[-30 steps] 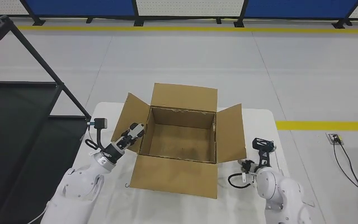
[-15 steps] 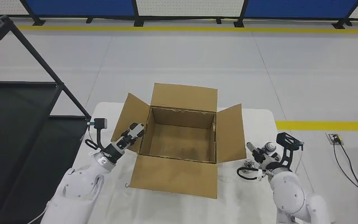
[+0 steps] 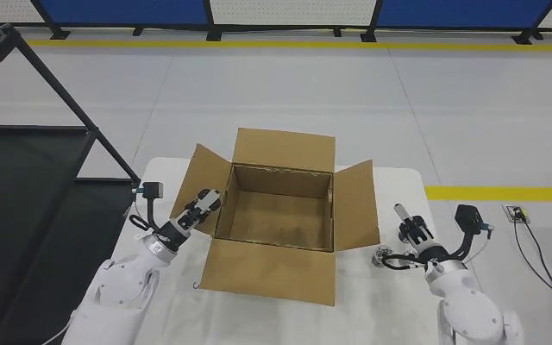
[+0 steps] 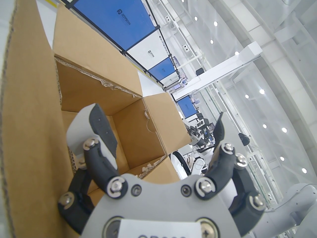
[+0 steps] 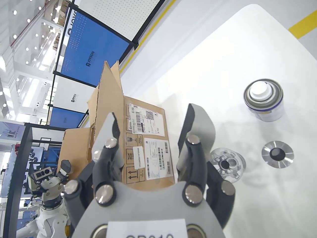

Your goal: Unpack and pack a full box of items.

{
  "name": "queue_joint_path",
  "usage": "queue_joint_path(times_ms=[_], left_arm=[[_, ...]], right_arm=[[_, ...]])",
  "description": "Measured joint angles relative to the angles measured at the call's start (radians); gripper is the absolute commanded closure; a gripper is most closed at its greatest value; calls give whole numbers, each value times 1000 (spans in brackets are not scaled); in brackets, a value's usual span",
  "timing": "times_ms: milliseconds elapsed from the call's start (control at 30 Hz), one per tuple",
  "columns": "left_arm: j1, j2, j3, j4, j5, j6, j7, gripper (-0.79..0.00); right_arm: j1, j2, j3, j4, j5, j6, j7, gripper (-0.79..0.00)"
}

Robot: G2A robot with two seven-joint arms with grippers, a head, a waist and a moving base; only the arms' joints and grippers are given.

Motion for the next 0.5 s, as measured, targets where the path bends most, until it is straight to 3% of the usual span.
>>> queue_joint_path(times_ms=[267,500], left_arm=[[-13,-2,13,2,-1,4,-6,-785],[-15,-3,9,17,-9,-5,-7,-785]], right_arm=[[1,1,-21,25,16,-7,12,0],[99,13,-25,206,122,-32,81,0]])
